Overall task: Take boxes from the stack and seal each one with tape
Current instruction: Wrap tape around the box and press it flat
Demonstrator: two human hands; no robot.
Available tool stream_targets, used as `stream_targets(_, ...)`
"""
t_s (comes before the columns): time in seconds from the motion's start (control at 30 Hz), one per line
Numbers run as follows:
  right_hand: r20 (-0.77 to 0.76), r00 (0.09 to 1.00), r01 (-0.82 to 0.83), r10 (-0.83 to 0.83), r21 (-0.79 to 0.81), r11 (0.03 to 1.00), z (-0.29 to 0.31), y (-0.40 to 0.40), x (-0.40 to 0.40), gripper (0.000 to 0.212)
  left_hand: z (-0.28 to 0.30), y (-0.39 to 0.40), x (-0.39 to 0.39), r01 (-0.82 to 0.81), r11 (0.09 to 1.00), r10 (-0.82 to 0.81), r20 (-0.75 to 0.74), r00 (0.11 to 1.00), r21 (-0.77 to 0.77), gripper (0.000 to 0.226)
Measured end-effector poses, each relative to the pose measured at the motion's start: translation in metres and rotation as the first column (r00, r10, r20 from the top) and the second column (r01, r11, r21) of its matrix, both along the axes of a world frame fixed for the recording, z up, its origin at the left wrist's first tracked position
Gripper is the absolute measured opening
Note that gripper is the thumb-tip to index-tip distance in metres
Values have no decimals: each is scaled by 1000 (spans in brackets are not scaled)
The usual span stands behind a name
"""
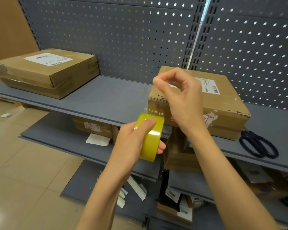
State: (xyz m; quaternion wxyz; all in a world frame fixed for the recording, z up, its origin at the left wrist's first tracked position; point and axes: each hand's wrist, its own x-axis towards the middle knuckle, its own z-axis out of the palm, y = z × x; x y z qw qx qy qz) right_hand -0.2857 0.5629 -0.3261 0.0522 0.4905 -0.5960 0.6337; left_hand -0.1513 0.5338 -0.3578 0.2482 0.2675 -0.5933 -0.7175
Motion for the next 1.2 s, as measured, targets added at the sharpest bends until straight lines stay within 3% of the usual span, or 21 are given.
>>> stream_targets(0.1, -29, 999, -20, 17, -91, 996, 13, -2, 1, 8, -6, 0, -1, 9, 999, -13, 74, 997, 54, 33)
stream_targets(0.17, -72, 997, -15, 12, -51, 999, 19, -7, -4, 8, -9, 0, -1, -15, 1000, 13, 75, 997, 27, 35)
stream_targets(0.23, -22, 1000, -7, 7, -12, 1000, 20, -11, -15, 9, -8, 1, -1, -38, 999, 38, 59, 998, -8, 34)
stream_targets(0.47, 9, 999, 28, -31, 191, 981, -6, -23, -37, 12, -10, -3, 0, -4, 999, 0, 100, 995, 46, 29)
stream_targets(0.77, 0, 996, 88, -92, 260, 962, -12, -31, -48, 15, -7, -11, -6, 62, 987, -81, 126, 989, 145, 23)
stream_targets(1.0, 17, 994, 97, -108, 326, 940, -10, -39, -54, 19, -7, -19, -12, 96, 981, -118, 130, 984, 168, 37)
stream_targets(1.2, 43, 987, 127, -153, 356, 926, -6, -44, -60, 18, -7, -27, -14, 115, 978, -138, 122, 983, 175, 28)
